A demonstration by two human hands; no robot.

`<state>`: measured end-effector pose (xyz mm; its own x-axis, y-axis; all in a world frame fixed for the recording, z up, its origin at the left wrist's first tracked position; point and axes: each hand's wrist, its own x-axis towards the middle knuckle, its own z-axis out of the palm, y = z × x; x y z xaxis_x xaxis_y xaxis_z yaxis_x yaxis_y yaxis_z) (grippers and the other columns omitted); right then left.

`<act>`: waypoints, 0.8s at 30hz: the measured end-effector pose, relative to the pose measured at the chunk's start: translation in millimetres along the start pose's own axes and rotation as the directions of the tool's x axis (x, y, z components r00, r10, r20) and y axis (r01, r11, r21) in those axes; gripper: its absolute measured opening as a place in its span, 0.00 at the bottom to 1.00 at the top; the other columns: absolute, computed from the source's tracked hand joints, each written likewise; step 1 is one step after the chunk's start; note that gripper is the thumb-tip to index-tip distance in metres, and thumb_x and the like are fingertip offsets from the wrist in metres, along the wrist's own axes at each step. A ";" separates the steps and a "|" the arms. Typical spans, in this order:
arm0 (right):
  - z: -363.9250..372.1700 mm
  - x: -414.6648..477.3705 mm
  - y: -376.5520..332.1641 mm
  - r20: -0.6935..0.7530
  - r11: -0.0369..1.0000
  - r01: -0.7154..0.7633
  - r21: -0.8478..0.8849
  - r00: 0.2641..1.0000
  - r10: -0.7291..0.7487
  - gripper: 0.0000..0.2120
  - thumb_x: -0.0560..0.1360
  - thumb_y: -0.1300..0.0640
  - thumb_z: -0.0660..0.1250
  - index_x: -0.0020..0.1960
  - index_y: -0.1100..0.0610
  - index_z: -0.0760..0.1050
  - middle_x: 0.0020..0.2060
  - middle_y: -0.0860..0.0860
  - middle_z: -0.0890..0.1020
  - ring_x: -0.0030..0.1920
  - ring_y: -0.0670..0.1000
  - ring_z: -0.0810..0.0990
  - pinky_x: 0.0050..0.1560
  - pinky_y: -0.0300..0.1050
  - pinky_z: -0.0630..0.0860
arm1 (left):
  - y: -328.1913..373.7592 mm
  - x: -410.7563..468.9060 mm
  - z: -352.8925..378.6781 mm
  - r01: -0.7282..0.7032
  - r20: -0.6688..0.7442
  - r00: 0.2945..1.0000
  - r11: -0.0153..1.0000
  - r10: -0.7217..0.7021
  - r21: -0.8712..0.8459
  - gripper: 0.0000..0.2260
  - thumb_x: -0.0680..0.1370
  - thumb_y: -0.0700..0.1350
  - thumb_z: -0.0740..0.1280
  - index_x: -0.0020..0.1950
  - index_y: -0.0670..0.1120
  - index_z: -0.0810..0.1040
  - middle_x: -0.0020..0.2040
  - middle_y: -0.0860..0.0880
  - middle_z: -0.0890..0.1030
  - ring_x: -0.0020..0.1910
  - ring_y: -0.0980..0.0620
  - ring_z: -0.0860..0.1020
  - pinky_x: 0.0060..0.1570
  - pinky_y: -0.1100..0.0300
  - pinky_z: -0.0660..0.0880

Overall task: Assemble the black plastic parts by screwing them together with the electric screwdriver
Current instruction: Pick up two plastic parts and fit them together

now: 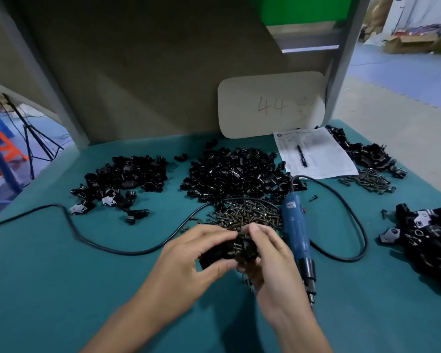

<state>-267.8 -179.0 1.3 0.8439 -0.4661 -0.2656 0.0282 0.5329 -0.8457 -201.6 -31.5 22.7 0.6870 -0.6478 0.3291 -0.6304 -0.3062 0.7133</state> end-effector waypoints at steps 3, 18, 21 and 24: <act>9.1 -2.0 5.2 -0.012 1.000 0.009 -0.001 1.000 -0.009 0.12 0.82 0.56 0.67 0.46 0.59 0.86 0.43 0.57 0.86 0.40 0.51 0.84 0.33 0.40 0.78 | -7.2 -6.5 3.8 0.019 -0.042 0.999 1.000 -0.019 -0.010 0.19 0.74 0.48 0.77 0.64 0.56 0.83 0.59 0.62 0.80 0.62 0.59 0.78 0.60 0.67 0.73; 6.7 -12.6 -6.0 0.181 0.997 0.009 -0.074 0.983 0.005 0.18 0.83 0.65 0.58 0.54 0.54 0.87 0.44 0.55 0.87 0.38 0.51 0.84 0.39 0.41 0.81 | -26.2 -17.0 -14.4 0.083 -0.098 0.990 0.985 -0.098 -0.149 0.17 0.74 0.51 0.77 0.63 0.55 0.83 0.59 0.62 0.81 0.61 0.58 0.79 0.59 0.63 0.76; 12.0 -14.2 -3.2 0.223 0.999 -0.037 0.031 0.974 0.030 0.13 0.80 0.61 0.64 0.55 0.56 0.86 0.50 0.56 0.87 0.39 0.49 0.83 0.39 0.39 0.81 | -23.6 -15.8 -12.1 0.044 -0.108 0.992 0.991 -0.057 -0.122 0.19 0.72 0.52 0.77 0.62 0.53 0.84 0.57 0.62 0.82 0.60 0.57 0.80 0.58 0.66 0.75; 11.8 -15.1 0.0 0.256 0.998 -0.002 -0.070 0.966 0.020 0.15 0.73 0.56 0.68 0.58 0.53 0.86 0.45 0.54 0.85 0.38 0.46 0.78 0.37 0.39 0.77 | -23.4 -17.0 -11.7 0.042 -0.141 0.988 0.988 -0.063 -0.149 0.19 0.71 0.52 0.77 0.62 0.54 0.84 0.57 0.64 0.82 0.59 0.60 0.80 0.57 0.70 0.74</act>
<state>-274.2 -163.6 10.7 0.9534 -0.2588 -0.1550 -0.0113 0.4828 -0.8757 -194.3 -5.1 7.7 0.7693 -0.5227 0.3674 -0.5403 -0.2254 0.8107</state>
